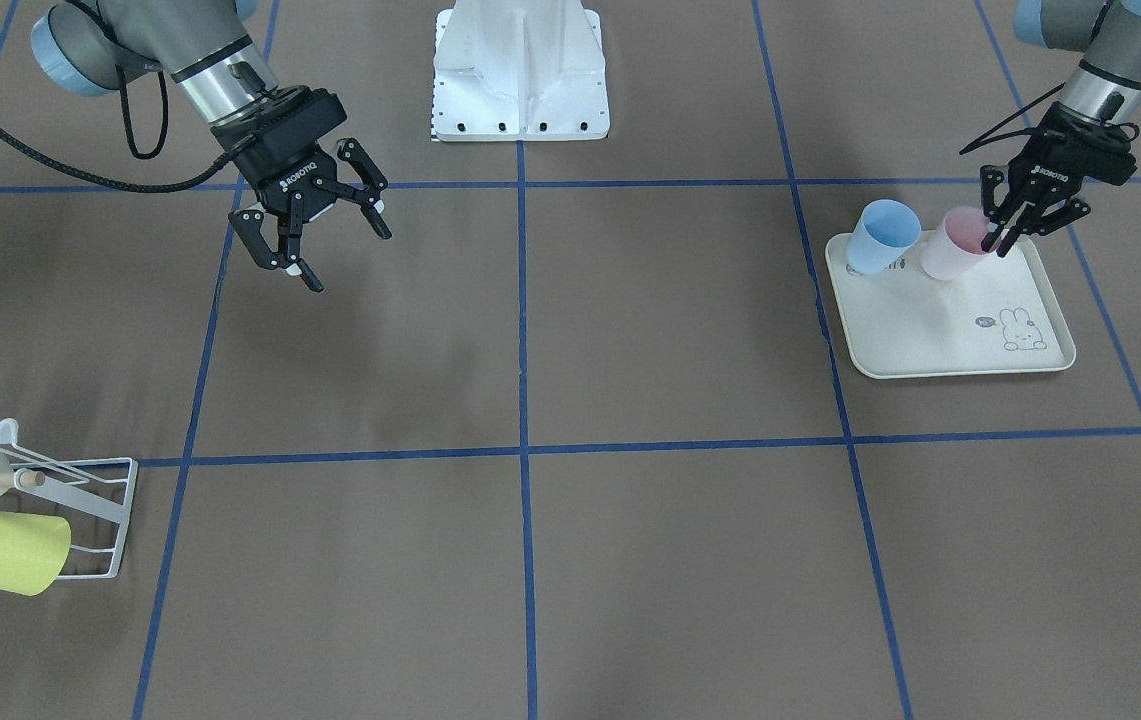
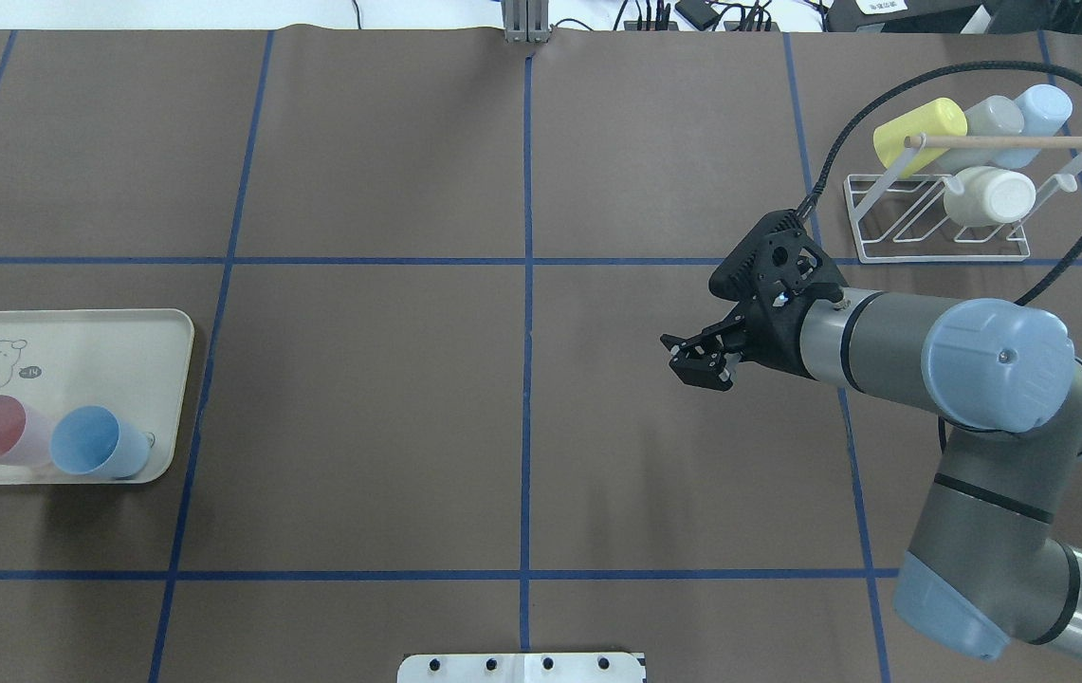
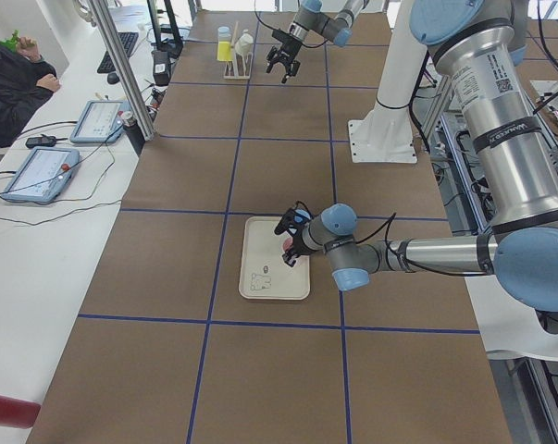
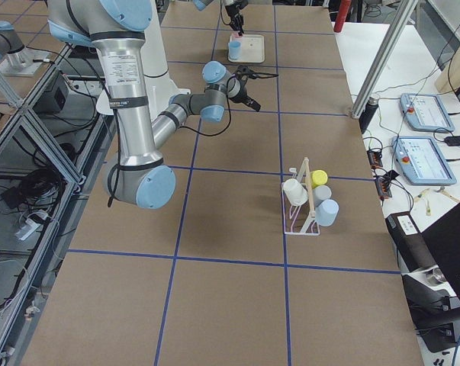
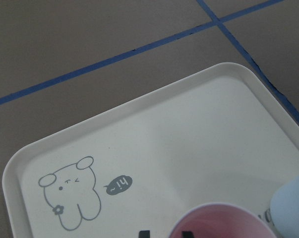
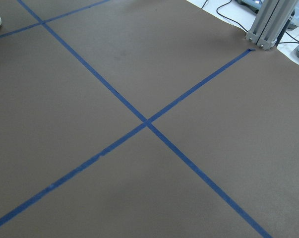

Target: Transfer IKEA cup to right arm and place on rack

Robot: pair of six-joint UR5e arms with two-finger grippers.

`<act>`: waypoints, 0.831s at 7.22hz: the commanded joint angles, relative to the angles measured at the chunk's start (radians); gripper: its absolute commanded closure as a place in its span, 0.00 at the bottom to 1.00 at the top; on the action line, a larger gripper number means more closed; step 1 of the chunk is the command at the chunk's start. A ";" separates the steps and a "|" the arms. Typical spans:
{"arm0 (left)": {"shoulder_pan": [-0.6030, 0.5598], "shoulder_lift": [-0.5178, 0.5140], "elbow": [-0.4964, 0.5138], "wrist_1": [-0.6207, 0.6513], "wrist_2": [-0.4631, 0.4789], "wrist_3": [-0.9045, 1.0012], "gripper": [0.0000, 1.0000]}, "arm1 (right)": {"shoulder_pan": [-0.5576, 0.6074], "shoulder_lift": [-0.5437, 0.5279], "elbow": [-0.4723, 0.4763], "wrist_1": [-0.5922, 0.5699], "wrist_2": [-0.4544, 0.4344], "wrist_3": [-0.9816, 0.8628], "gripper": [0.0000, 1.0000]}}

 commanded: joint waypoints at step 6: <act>-0.296 -0.010 -0.142 0.055 -0.335 0.010 1.00 | -0.040 0.095 -0.057 0.017 -0.002 -0.002 0.01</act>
